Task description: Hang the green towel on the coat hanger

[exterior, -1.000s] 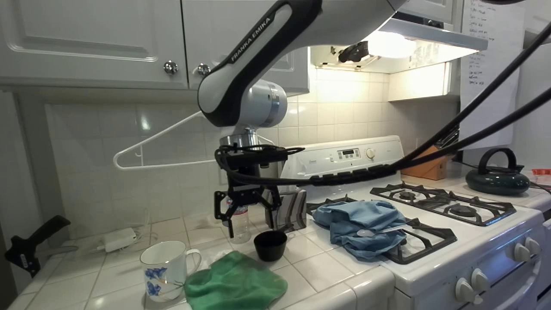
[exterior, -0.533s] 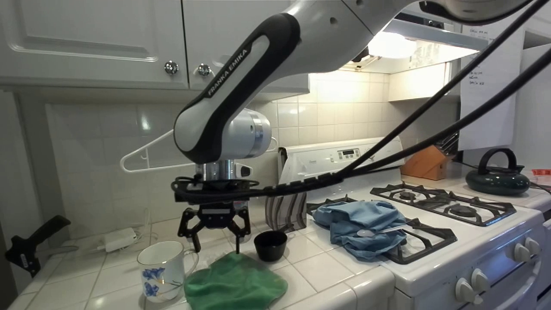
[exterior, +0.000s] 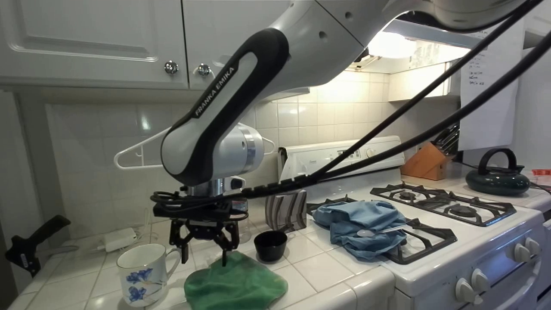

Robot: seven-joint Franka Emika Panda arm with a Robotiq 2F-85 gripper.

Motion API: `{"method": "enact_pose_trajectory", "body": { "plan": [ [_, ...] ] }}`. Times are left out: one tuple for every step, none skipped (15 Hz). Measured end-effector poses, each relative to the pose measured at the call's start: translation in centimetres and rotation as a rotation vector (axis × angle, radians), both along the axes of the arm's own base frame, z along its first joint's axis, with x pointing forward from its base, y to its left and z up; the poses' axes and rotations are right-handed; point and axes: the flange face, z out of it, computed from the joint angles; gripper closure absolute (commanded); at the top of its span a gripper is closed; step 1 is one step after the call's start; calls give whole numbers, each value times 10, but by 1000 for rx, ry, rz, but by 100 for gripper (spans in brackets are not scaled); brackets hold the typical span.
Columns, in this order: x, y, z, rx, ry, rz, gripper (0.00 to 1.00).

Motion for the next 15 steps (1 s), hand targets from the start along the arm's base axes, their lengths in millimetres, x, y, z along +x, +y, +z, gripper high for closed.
{"method": "enact_pose_trajectory", "body": {
  "plan": [
    [0,1,0,-4,-3,-13,0],
    [0,2,1,-8,-6,-25,0],
    [-1,4,1,-11,-10,-33,0],
    [-1,5,1,-11,-11,-35,0],
    [-1,5,1,-11,-12,-36,0],
    [0,4,1,-10,-15,-37,0],
    [1,3,0,-7,-19,-40,0],
    [2,2,-1,-5,-24,-43,0],
    [3,1,-3,0,-31,-47,0],
    [4,-1,-6,6,-39,-53,0],
    [4,-3,-9,14,-46,-59,0],
    [4,-4,-15,20,-47,-58,0],
    [4,-5,-20,25,-40,-31,0],
    [4,-7,-23,25,-37,-25,0],
    [4,-8,-23,23,-37,-27,0]
  ]
}}
